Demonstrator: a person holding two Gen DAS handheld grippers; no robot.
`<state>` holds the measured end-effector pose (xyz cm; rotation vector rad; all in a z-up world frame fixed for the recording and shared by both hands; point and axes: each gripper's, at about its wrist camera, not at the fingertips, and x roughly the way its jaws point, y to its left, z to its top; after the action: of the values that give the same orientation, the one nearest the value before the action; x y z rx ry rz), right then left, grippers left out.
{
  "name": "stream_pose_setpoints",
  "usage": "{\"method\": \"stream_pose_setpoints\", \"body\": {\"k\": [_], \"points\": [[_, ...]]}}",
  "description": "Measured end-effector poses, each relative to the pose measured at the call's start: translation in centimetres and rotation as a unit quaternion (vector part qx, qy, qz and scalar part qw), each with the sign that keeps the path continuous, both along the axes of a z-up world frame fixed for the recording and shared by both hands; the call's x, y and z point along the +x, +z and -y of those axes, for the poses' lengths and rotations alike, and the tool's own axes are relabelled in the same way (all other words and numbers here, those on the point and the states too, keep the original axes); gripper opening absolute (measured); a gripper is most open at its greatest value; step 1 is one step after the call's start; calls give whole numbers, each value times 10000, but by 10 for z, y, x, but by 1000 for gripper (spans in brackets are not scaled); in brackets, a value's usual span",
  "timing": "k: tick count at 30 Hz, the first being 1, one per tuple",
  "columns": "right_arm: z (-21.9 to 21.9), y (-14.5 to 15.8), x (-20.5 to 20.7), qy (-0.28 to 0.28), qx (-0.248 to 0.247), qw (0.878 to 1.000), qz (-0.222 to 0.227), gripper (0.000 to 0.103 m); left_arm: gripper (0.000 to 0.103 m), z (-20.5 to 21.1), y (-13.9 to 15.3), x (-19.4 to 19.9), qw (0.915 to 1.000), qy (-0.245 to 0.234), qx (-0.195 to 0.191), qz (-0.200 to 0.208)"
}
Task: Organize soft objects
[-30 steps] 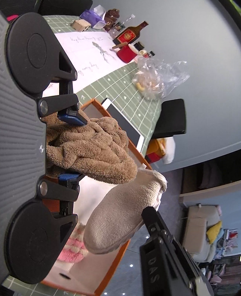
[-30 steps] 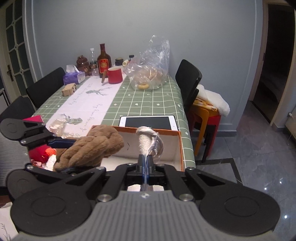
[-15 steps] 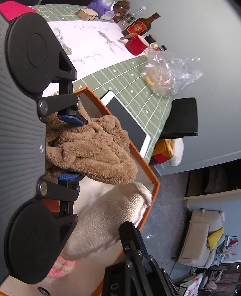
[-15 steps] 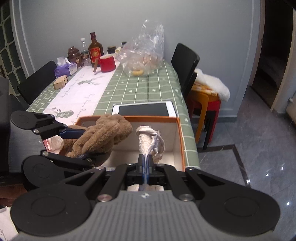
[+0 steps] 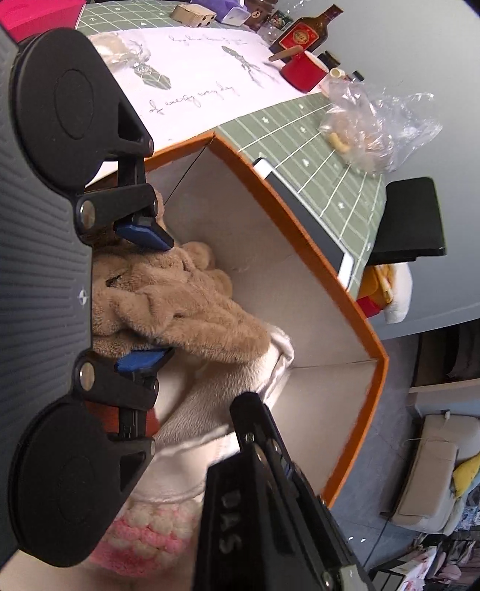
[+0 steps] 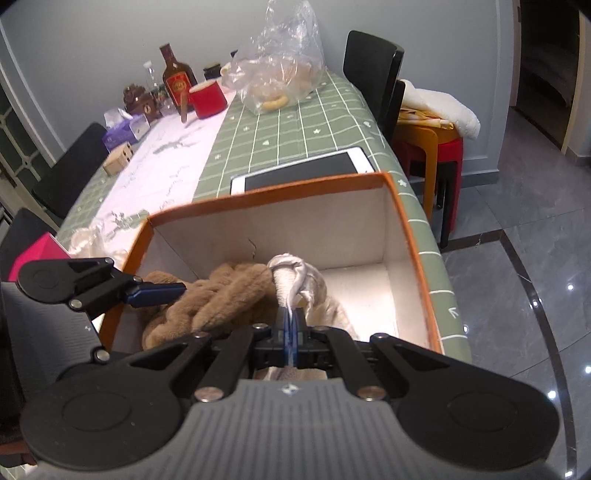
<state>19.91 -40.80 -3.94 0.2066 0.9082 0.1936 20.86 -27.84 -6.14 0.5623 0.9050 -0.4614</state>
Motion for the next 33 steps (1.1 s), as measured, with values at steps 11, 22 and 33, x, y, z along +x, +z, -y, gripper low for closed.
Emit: {"method": "stream_pose_setpoints", "body": {"k": [11, 22, 33], "points": [[7, -8, 3, -329, 718, 9968, -90, 12, 79, -4, 11, -6, 9998, 32, -116, -149], [13, 14, -11, -491, 617, 9965, 278, 23, 82, -26, 50, -13, 9983, 265, -517, 50], [-18, 50, -36, -244, -159, 9970, 722, 28, 82, -65, 94, -35, 9937, 537, -930, 326]]}}
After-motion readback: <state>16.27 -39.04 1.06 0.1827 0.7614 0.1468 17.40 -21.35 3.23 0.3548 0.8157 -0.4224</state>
